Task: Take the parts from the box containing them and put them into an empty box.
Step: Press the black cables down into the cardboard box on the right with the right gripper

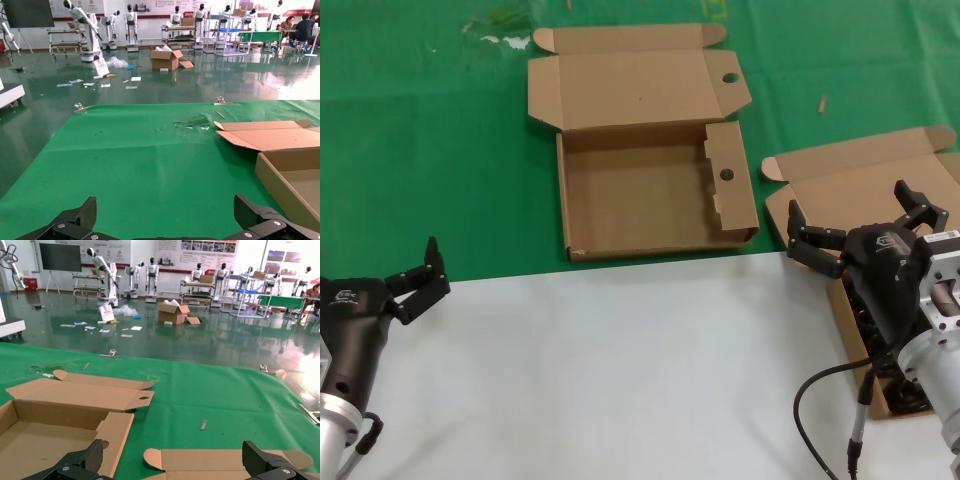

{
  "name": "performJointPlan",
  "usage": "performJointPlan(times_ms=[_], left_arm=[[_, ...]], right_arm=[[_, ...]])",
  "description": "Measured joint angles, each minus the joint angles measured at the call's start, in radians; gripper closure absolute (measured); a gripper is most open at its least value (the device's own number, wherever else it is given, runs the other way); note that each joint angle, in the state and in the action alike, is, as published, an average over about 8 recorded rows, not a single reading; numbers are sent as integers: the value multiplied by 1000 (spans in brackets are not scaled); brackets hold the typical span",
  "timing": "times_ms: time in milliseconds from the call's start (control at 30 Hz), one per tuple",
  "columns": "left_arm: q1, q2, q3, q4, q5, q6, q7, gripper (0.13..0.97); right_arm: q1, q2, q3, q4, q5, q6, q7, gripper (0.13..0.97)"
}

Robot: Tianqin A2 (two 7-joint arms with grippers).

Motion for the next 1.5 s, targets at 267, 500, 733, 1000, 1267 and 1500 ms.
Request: performJointPlan(times_ms=[267, 500, 733, 1000, 1267, 1500], left_arm=[[0, 0, 0, 0, 0, 0, 0, 132], [0, 0, 0, 0, 0, 0, 0, 132], [0, 0, 0, 0, 0, 0, 0, 137], [0, 0, 0, 0, 0, 0, 0, 171], [0, 0, 0, 0, 0, 0, 0, 252], [0, 0, 0, 0, 0, 0, 0, 357]], right_arm=[[0, 0, 0, 0, 0, 0, 0, 129], [0, 0, 0, 0, 0, 0, 0, 129], [0, 0, 0, 0, 0, 0, 0, 129], [0, 0, 0, 0, 0, 0, 0, 129], [0, 0, 0, 0, 0, 0, 0, 129], [-3, -7, 11, 0, 0, -6, -10, 129]])
